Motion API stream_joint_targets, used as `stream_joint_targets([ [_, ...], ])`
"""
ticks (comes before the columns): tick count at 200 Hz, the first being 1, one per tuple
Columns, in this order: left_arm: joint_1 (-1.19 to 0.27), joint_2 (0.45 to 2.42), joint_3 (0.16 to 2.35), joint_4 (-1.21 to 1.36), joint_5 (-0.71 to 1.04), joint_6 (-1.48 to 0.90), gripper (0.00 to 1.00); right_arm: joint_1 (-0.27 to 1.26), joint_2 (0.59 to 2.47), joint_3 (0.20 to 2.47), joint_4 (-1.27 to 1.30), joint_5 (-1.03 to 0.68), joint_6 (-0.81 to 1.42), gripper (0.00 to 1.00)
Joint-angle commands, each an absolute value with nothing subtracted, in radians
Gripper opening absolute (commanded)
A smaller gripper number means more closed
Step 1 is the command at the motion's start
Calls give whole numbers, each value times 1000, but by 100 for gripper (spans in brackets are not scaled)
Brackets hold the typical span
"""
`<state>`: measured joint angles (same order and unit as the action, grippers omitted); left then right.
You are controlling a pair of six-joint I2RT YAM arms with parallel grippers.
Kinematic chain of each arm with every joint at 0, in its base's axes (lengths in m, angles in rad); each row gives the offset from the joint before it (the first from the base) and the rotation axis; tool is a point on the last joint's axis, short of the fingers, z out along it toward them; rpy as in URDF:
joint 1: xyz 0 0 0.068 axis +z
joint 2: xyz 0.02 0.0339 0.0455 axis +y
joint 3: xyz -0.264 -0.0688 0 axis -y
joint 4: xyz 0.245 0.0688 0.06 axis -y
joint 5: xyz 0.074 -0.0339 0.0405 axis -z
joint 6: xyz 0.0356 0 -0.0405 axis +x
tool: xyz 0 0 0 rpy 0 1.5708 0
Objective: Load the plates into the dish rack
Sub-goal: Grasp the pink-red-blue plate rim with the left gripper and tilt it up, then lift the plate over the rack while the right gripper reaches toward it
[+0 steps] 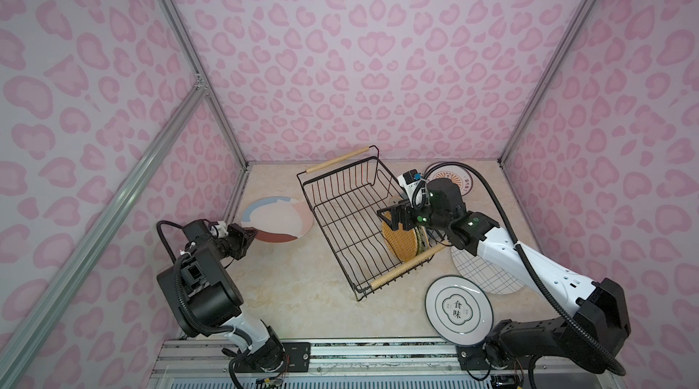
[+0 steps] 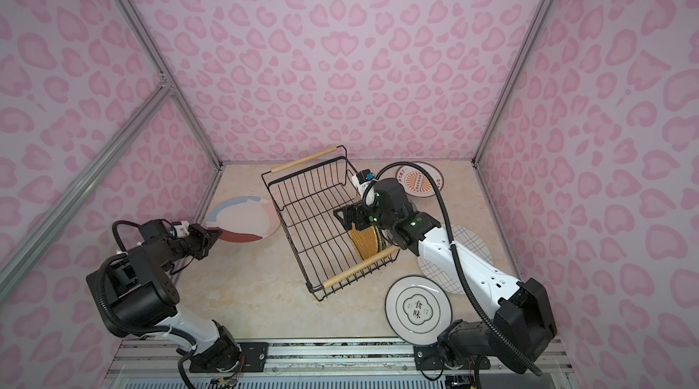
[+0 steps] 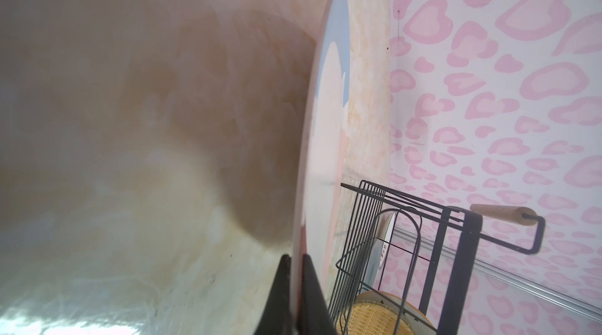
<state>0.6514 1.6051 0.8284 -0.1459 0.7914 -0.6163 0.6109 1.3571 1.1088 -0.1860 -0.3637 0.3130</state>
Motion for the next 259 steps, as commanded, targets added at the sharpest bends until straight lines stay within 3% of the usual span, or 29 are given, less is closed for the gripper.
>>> stream_joint_targets([
  [1,655,1537,818,-257,600,-614,4,612,1358,1111,-178,-373,324,94],
  [70,594,1228,874,-413,396,-636,4,612,1382,1178,-233,-370,304,95],
  [164,481,1056,1123,-623,206,-602,4,645,1385,1206,-60,-594,422,98],
  [259,362,954,1338,-740,165,-543,4,679,1377,1211,97,-722,537,98],
])
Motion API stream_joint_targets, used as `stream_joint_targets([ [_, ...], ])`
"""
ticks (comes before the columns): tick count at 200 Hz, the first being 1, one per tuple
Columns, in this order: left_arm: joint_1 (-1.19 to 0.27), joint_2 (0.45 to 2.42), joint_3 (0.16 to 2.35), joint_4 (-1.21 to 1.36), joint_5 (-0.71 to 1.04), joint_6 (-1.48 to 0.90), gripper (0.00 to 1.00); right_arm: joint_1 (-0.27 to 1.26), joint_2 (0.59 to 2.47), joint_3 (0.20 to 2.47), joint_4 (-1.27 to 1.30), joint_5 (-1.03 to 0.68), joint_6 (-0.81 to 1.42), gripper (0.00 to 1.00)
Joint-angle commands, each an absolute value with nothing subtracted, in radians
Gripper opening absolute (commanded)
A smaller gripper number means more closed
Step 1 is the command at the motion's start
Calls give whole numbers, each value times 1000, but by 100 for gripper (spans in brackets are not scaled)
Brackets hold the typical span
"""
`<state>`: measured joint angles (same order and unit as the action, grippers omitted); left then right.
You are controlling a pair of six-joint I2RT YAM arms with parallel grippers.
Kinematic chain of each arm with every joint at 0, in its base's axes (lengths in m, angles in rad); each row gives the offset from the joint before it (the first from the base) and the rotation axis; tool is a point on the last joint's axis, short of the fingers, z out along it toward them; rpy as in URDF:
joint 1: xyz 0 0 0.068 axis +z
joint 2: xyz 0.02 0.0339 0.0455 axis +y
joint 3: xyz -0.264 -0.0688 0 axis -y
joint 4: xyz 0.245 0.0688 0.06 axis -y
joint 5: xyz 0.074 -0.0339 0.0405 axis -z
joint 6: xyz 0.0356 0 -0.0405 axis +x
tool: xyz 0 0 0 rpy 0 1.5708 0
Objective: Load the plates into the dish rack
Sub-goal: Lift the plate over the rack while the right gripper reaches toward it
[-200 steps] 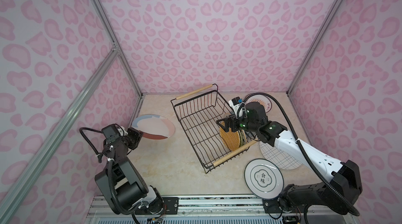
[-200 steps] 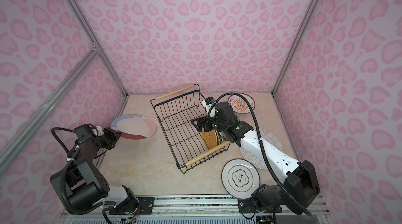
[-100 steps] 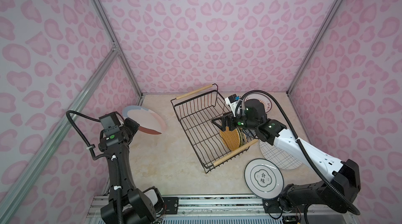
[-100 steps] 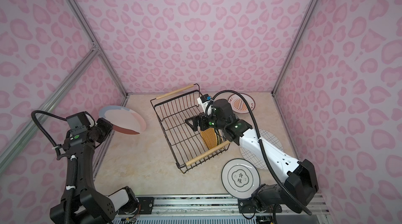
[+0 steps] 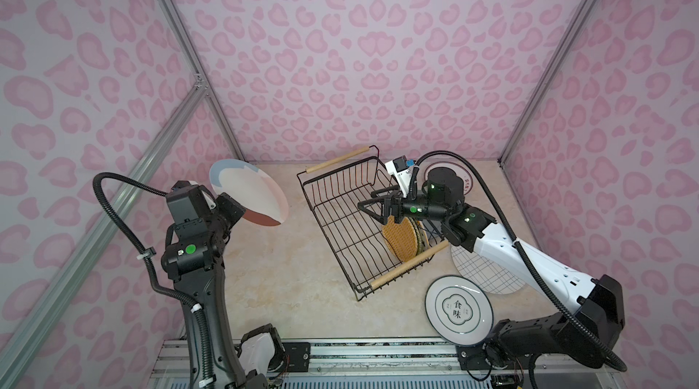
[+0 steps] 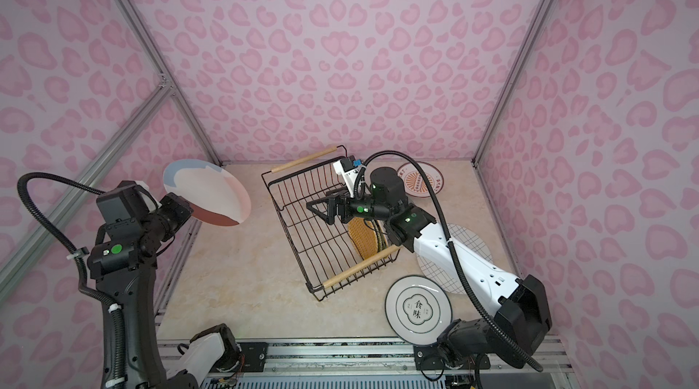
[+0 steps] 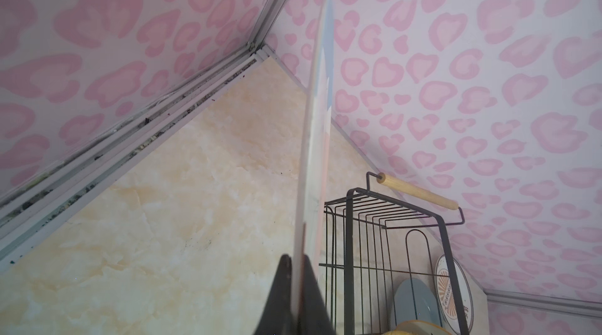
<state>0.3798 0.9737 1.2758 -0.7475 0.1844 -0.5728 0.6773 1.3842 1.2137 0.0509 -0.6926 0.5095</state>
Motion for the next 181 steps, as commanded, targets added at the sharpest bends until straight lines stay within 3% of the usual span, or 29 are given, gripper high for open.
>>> stream_joint_targets([
  [1,361,953,1339,-740,166,-543,4,677,1377,1211,94,-721,536,98],
  [77,302,962,1592,-627,367,-666,4,629,1292,1187,-44,-625,519,98],
  [130,197,1038,1513,-298,640,-818,4,528,1228,1140,13,-625,615,98],
  [181,20,1141,1401,-46,795,-909,4,436,1218,1148,87,-672,707,98],
])
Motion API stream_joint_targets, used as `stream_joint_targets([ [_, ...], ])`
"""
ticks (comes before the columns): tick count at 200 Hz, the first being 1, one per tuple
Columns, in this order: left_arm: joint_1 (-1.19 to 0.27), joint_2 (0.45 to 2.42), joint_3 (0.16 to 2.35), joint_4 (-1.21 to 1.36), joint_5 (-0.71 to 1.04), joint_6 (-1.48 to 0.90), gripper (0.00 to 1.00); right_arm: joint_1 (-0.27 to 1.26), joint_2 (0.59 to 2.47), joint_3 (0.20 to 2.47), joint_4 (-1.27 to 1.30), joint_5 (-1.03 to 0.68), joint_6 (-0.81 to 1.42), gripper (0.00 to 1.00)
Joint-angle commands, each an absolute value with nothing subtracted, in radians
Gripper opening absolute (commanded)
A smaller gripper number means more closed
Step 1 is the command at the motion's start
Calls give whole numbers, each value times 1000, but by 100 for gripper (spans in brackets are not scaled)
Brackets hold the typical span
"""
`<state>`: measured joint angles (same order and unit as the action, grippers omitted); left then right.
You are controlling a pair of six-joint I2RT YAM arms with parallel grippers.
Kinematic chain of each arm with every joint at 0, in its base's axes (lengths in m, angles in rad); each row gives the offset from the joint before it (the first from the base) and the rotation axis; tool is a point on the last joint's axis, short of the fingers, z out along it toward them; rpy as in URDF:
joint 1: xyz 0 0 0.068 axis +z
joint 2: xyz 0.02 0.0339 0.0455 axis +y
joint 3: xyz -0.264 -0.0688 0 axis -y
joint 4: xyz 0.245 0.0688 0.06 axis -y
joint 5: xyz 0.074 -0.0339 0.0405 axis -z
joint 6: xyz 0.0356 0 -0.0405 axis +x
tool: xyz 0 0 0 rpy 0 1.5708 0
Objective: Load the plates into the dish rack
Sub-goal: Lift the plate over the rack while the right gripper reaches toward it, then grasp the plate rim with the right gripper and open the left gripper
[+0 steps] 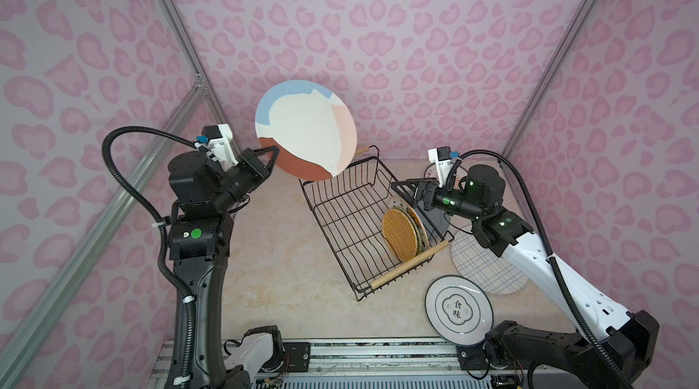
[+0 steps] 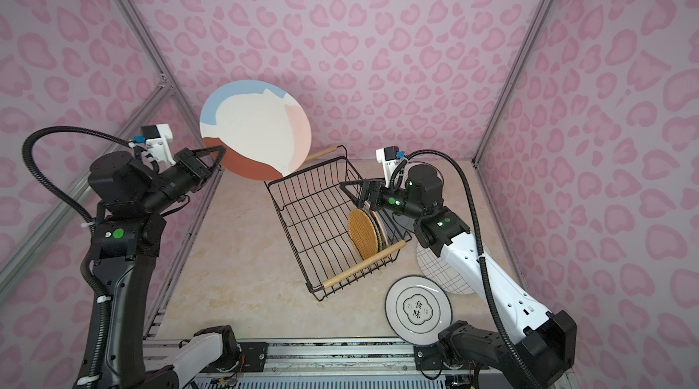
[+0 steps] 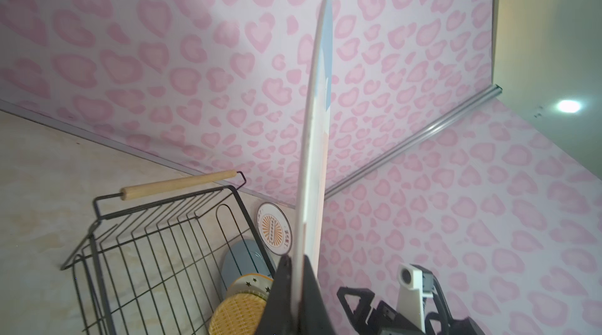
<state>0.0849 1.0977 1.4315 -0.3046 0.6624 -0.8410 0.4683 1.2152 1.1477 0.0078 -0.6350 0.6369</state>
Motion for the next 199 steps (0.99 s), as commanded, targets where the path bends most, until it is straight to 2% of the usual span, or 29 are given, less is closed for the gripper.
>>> stream_joint_targets([
  [1,16,1143,1400,-44,799,-911,4,433,1218,1149,89,-673,710,98],
  [69,-83,1201,1248,75,879,-916,4,365,1297,1187,250,-726,885,95],
  [96,-97,1201,1214,80,882,-894,4,359,1352,1207,279,-731,923,85],
  [135,-103,1216,1198,88,888,-884,4,360,1403,1217,334,-731,961,79],
  [159,-103,1226,1187,86,882,-872,4,362,1428,1205,407,-749,1012,70],
  [183,-102,1239,1174,114,896,-888,4,365,1443,1189,437,-752,1025,67],
  [199,-103,1246,1181,102,894,-882,4,364,1453,1186,442,-754,1030,59],
])
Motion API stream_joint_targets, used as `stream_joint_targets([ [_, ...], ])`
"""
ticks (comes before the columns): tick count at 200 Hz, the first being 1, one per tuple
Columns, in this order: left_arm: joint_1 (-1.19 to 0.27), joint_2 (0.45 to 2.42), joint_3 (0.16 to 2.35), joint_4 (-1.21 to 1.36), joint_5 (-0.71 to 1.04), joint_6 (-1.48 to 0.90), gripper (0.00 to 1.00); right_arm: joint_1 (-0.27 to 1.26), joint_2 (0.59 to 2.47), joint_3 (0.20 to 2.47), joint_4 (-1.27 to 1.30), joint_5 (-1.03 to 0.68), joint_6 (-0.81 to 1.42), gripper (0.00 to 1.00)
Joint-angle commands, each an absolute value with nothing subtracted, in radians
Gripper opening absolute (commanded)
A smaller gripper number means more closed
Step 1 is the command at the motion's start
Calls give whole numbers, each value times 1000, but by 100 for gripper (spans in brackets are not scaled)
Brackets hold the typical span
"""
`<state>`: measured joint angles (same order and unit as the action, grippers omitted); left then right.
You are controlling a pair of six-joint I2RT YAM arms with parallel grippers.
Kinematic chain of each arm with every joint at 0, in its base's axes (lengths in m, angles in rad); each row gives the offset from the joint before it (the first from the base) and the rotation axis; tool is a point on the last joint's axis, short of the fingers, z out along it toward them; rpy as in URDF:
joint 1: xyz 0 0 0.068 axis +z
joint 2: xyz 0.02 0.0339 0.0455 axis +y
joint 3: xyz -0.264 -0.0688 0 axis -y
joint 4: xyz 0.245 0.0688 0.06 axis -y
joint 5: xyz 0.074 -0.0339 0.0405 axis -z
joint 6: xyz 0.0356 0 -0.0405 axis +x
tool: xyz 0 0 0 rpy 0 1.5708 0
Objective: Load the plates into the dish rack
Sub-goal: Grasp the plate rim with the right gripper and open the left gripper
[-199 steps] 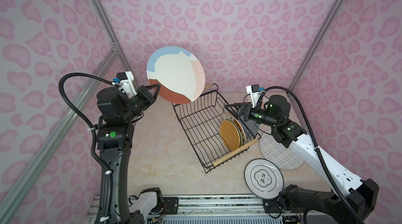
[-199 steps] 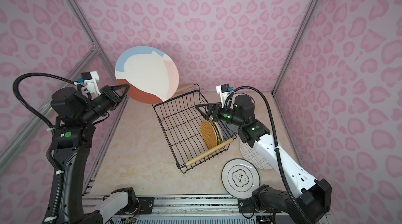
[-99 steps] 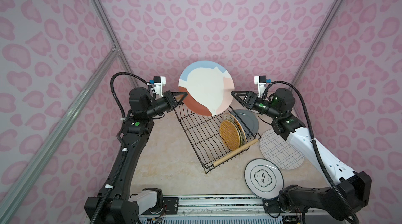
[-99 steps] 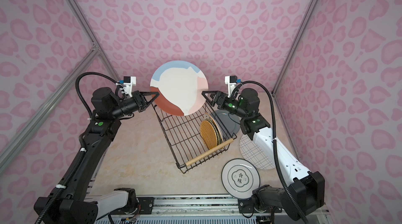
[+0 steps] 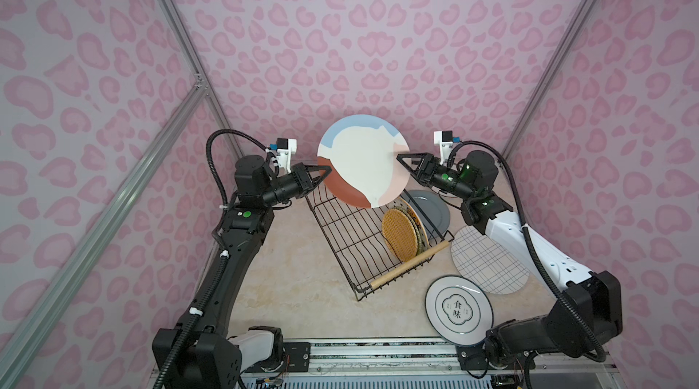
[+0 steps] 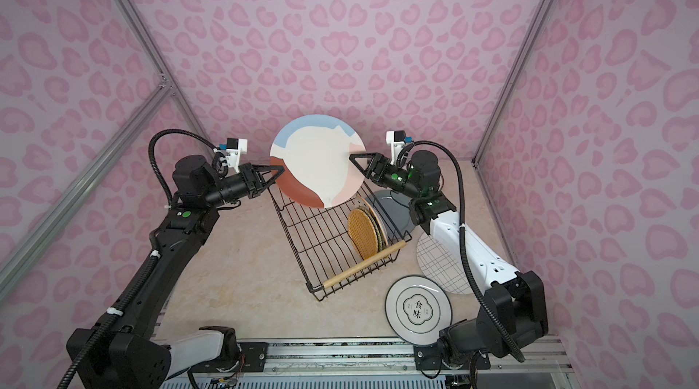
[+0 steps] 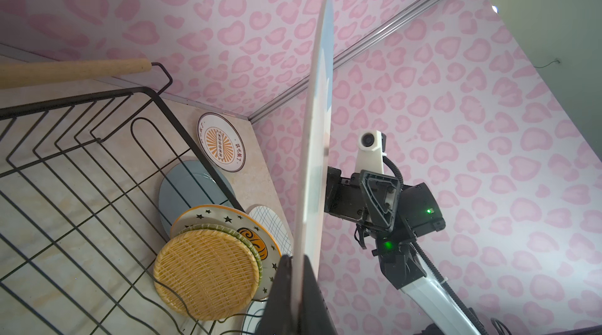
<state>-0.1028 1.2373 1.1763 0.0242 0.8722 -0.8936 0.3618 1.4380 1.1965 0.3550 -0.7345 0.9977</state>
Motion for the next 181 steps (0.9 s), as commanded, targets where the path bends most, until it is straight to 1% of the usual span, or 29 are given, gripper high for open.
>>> stream_joint_targets([
  [1,-103,1247,1182,100,893,-880,4,364,1453,1186,444,-754,1030,58],
  [61,-102,1269,1171,118,898,-884,4,365,1465,1171,483,-776,1045,36],
  [144,-96,1277,1165,106,891,-864,4,365,1446,1143,500,-800,1048,16],
  [159,-94,1281,1161,104,891,-861,4,365,1435,1134,505,-804,1048,10],
  [176,-92,1290,1155,104,891,-862,4,365,1421,1128,502,-809,1045,0],
  [181,-91,1290,1152,106,891,-861,4,365,1418,1128,497,-809,1043,0],
])
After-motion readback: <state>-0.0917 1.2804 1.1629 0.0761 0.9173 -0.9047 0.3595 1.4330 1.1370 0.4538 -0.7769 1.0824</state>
